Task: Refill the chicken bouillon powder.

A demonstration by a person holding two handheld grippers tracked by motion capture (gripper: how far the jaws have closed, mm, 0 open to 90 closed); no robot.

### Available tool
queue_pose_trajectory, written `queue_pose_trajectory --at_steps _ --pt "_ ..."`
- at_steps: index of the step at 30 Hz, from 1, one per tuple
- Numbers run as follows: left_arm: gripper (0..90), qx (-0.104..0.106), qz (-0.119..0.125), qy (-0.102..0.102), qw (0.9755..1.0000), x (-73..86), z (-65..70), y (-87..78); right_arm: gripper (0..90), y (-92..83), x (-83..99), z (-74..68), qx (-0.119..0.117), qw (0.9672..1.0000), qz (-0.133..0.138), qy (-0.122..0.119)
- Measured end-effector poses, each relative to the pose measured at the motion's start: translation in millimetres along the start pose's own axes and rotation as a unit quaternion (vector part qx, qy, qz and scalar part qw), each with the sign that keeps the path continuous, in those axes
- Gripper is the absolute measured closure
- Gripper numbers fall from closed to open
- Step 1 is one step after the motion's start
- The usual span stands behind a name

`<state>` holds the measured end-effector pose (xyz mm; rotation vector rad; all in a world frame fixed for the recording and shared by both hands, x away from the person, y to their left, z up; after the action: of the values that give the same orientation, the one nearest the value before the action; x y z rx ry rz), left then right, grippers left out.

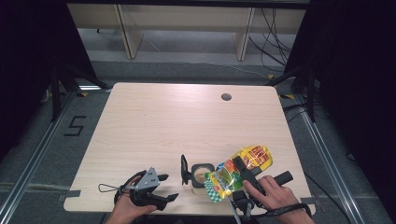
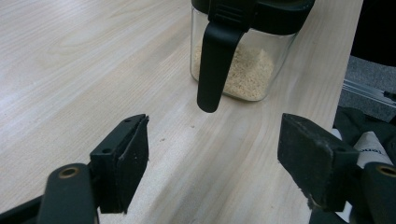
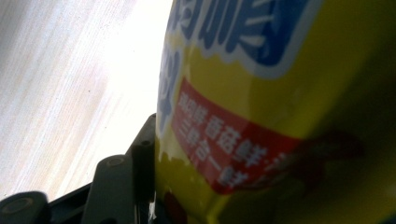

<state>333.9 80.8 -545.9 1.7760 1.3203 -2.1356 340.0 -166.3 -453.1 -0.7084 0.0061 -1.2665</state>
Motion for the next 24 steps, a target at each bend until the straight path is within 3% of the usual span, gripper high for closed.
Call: queue_pose_trajectory --at_steps 9,10,16,17,21,22,24 --pt "24.7 0.001 0.001 0.000 1.0000 -0.1 0.3 0.4 44.8 -0.6 0.2 -0.2 0.004 0.9999 0.007 0.013" --pt "24.7 0.001 0.002 0.004 1.0000 -0.2 -0.2 0.5 44.8 -1.6 1.7 1.3 0.004 1.0000 -0.001 0.000" --pt "24.7 0.003 0.000 0.006 1.0000 0.0 -0.3 0.2 44.8 -2.2 1.7 1.3 0.003 1.0000 -0.003 -0.003" --pt "24.7 0.002 -0.001 -0.012 0.9999 0.3 1.8 0.5 44.8 -2.0 0.8 2.9 0.005 0.9999 0.000 -0.011" --pt "24.7 0.002 0.002 0.007 1.0000 -0.3 -0.5 0.4 44.8 -1.1 -0.9 2.2 0.008 0.9999 0.011 0.000" --pt "24.7 0.002 -0.001 -0.001 1.0000 0.3 0.3 0.0 44.8 -1.2 -0.8 2.3 0.008 0.9999 0.010 0.000" --pt "24.7 0.003 -0.001 0.001 1.0000 0.2 0.2 0.2 44.8 -2.2 0.7 4.1 0.006 0.9999 0.003 -0.016"
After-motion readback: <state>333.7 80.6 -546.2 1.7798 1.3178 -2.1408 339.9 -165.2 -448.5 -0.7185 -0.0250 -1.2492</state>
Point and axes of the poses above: each handheld gripper's, and its own axes: y roughly forward along the jaws, x roughly out of its underside, z roughly to its right, the point moved 8 cm from there along y, roughly forward along the jaws, and after that the axes turned 10 degrees about -x, right-handed, at the moved point
